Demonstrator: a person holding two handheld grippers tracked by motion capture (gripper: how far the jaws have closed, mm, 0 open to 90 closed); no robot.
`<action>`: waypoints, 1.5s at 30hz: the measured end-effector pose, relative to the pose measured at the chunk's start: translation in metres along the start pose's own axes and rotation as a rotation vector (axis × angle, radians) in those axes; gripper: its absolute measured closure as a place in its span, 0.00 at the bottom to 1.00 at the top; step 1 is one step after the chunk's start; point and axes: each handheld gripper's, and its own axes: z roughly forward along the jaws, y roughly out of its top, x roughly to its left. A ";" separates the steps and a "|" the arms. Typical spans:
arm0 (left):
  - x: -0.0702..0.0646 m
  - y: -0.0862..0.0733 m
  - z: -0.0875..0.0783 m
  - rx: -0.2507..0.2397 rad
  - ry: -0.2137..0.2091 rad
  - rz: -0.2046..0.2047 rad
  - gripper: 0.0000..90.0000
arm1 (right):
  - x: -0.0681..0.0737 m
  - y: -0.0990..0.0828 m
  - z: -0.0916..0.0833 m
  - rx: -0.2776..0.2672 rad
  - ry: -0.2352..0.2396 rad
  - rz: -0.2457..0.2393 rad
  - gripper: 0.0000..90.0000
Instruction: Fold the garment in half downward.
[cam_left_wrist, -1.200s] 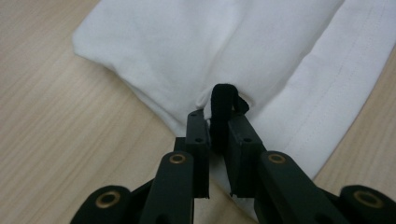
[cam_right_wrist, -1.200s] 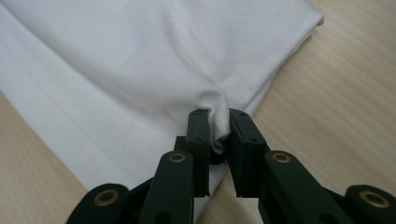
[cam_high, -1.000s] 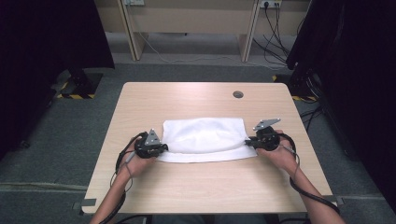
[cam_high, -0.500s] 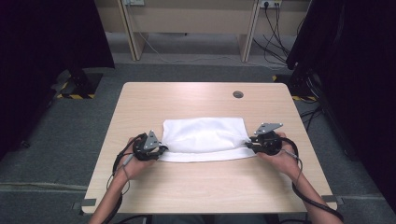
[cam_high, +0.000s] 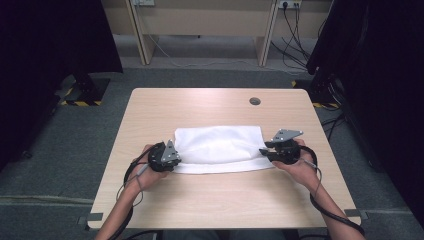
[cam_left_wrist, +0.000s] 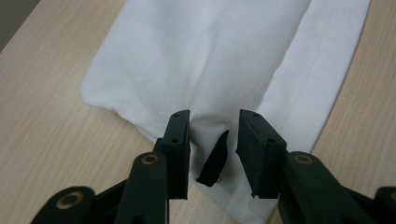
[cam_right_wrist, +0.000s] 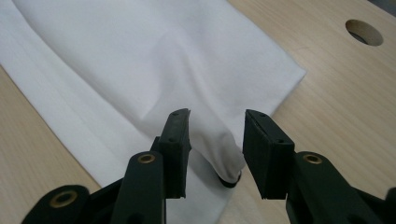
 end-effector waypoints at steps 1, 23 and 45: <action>0.001 0.000 0.002 0.006 -0.002 0.001 0.71 | 0.000 0.000 0.001 0.008 0.003 -0.007 0.69; 0.009 0.000 0.003 -0.086 0.010 -0.034 0.94 | 0.005 -0.004 0.011 0.070 0.028 -0.028 0.96; -0.006 0.002 -0.038 -0.161 0.040 0.012 0.94 | 0.013 0.001 -0.039 -0.042 0.069 -0.044 0.96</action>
